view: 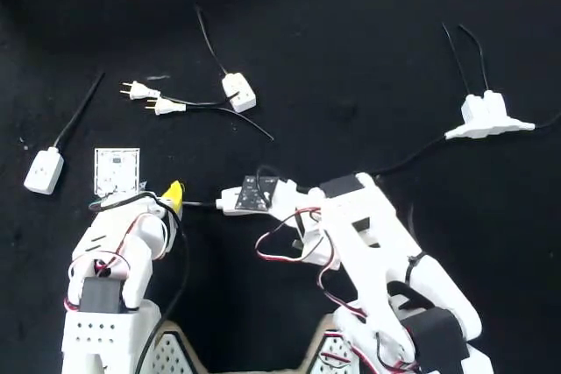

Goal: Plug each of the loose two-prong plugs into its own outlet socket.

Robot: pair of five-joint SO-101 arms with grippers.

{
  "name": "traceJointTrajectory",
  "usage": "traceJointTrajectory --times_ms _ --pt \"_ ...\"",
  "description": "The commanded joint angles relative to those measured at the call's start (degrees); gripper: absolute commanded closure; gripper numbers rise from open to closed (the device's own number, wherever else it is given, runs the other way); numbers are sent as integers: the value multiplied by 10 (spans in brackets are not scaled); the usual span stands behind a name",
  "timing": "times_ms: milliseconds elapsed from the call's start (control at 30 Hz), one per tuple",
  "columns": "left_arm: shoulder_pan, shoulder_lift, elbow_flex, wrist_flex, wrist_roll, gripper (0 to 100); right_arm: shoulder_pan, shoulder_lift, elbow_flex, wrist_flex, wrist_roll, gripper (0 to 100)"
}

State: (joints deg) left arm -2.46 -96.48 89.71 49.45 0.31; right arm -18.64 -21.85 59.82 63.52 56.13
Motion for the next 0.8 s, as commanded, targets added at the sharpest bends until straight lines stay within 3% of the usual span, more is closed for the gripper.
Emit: traceJointTrajectory --times_ms 0,400,467,633,767 --pt "-5 -4 -15 -8 1 812 6 -2 5 1 8 914" --pt "-5 -4 -15 -8 0 812 6 -2 36 -55 1 944" --pt "-5 -4 -15 -8 0 812 6 -5 29 -56 -21 990" --pt "-3 -4 -14 -8 -1 812 4 -95 12 -30 -67 988" --pt "-2 -4 -16 -8 0 812 -19 -222 3 -13 -151 988"
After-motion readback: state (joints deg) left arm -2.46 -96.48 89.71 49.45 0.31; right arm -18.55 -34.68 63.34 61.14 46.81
